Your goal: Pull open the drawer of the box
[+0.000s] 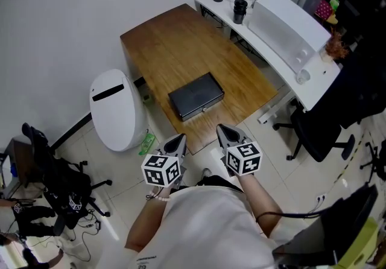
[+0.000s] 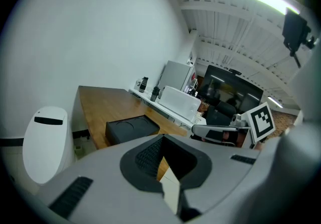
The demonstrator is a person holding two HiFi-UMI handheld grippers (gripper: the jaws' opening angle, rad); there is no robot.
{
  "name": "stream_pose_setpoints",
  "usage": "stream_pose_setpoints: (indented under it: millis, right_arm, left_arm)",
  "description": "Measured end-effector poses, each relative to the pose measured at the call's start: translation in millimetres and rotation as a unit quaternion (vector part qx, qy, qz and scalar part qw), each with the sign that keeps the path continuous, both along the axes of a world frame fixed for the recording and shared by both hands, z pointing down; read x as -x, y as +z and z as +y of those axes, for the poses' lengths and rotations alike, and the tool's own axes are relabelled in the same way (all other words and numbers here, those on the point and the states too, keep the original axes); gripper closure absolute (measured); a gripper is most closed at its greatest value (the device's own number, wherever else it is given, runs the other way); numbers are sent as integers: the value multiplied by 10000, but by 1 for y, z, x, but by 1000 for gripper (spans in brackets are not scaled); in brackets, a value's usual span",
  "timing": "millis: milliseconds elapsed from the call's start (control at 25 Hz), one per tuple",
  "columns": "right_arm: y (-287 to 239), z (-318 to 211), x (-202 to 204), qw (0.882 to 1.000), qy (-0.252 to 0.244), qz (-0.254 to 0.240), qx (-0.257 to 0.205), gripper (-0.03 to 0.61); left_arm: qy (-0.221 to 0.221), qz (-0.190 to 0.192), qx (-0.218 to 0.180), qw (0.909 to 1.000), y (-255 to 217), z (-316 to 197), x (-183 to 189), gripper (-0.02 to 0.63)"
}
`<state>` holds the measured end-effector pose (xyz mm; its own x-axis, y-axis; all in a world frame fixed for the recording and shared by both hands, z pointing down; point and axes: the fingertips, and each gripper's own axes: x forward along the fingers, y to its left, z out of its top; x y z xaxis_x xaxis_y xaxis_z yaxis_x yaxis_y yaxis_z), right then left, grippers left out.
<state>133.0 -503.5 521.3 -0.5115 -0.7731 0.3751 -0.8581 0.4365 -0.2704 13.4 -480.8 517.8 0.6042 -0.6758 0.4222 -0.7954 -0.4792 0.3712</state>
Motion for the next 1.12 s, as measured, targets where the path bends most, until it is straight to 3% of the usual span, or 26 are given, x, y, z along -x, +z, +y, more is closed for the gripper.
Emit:
stream_pose_setpoints:
  millis: [480,1120]
  right_arm:
    - [53,-42,0,9986,-195,341,358,567]
    - [151,-105,16,9890,-223,1053,1015,485]
  left_arm:
    - [183,-188,222,9994,21,-30,-22,614]
    - [723,-121,979,9925,88,-72,-37,614]
